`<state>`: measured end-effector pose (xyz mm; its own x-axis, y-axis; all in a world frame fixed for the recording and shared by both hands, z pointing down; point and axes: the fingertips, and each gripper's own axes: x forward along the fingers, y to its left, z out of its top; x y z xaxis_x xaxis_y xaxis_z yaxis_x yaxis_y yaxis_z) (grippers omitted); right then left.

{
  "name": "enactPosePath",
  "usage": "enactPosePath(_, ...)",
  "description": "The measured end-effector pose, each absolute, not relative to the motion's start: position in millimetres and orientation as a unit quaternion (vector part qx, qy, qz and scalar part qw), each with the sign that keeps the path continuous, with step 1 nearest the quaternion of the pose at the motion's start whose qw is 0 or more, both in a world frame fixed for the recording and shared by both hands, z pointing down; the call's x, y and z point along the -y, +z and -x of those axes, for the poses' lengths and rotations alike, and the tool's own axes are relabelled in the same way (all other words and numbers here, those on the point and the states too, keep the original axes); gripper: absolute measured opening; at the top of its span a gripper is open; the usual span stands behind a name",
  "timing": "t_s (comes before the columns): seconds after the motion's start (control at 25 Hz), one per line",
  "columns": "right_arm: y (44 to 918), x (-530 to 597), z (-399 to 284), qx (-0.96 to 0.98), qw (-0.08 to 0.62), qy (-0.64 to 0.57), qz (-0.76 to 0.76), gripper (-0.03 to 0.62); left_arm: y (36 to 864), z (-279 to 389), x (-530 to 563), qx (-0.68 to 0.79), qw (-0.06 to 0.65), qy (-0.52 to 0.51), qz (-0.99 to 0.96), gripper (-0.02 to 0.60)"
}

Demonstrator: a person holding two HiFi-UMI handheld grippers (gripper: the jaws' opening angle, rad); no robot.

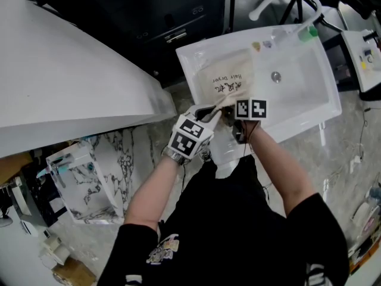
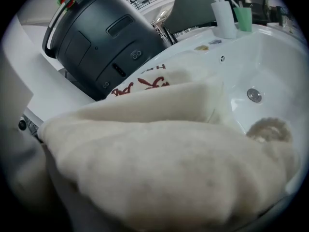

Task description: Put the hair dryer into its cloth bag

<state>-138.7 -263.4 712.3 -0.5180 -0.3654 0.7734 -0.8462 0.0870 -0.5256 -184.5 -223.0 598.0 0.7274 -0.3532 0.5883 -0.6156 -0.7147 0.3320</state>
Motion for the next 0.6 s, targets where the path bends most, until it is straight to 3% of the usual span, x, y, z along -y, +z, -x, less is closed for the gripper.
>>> enactPosePath(0.32, 714.2, 261.0, 139.4, 0.702, 0.254, 0.514, -0.422, 0.255, 600.2, 183.7, 227.0, 0.271, 0.266, 0.243, -0.892, 0.055)
enactPosePath(0.6, 704.4, 251.3, 137.7, 0.706, 0.244, 0.518, -0.417, 0.309, 597.6, 180.2, 227.6, 0.265, 0.266, 0.239, -0.896, 0.083)
